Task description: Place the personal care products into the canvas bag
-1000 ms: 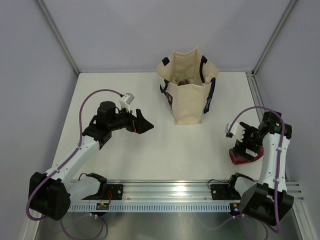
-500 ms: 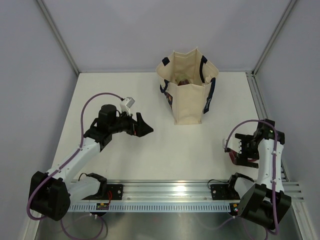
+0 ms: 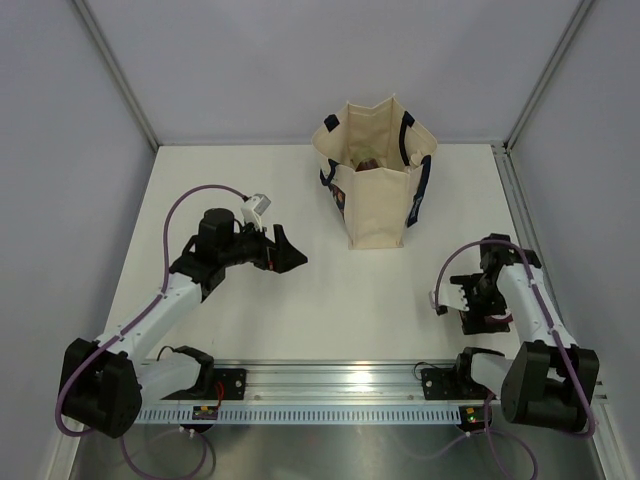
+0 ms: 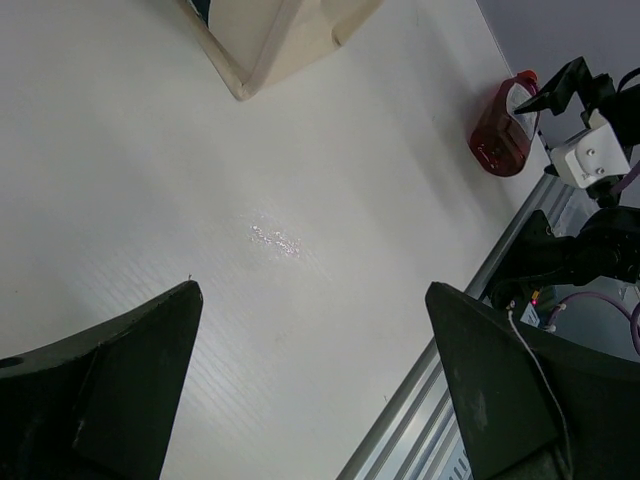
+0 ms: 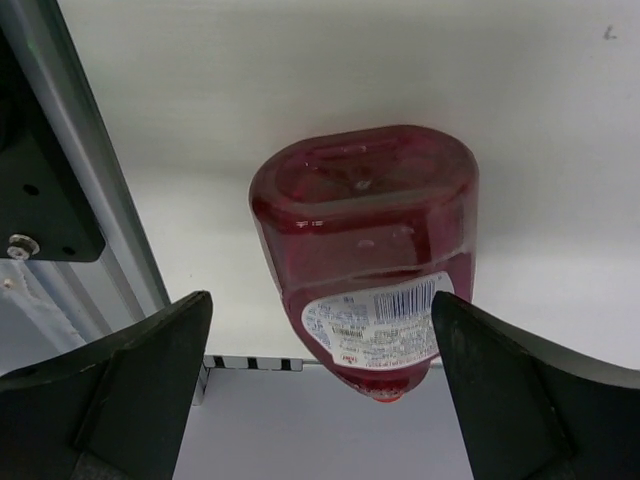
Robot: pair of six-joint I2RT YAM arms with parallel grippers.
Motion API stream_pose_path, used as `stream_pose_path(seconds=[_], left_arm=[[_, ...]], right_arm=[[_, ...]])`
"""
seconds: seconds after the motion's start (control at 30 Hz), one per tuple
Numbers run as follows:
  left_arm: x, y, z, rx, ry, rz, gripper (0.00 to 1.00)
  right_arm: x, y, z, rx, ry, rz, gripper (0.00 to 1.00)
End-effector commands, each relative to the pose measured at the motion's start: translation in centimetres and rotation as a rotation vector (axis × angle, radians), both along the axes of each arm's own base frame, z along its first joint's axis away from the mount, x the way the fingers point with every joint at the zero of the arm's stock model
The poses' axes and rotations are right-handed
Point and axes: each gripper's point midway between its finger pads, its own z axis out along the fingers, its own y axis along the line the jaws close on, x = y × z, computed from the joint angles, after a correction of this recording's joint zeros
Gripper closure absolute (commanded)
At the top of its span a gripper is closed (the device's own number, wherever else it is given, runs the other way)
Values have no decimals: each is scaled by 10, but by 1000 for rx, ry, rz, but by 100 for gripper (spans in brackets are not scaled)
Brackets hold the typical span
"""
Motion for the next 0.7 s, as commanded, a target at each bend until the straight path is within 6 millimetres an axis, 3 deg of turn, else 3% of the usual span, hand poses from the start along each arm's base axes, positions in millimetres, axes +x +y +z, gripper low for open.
stream_pose_path(seconds=[0.0, 0.23, 0.33, 0.37, 0.5, 0.53, 0.57, 0.63, 0.67], left_arm=[[7, -5, 18, -23, -72, -9, 1], [12, -6, 16, -14, -63, -11, 1], [13, -7, 17, -14, -65, -15, 1], [14, -8, 16, -15, -61, -17, 1], [16, -10, 17, -16, -53, -22, 1], [17, -9, 19, -14, -58, -20, 1], [17, -9, 20, -14, -58, -22, 1], [18, -10, 20, -12, -58, -21, 1], [18, -9, 19, -10, -54, -20, 1]], right_arm=[[3, -12, -9, -108, -17, 23, 1], [12, -20, -40, -217, -2, -6, 1], [23, -21, -47, -234, 3, -67, 1], [39, -19, -44, -232, -44, -119, 2], [65, -13, -47, -213, 24, -294, 34], [85, -11, -37, -198, -2, -337, 46], [81, -8, -41, -200, 54, -394, 50], [99, 0, -34, -148, 37, -443, 58], [96, 4, -33, -135, 62, -468, 60]])
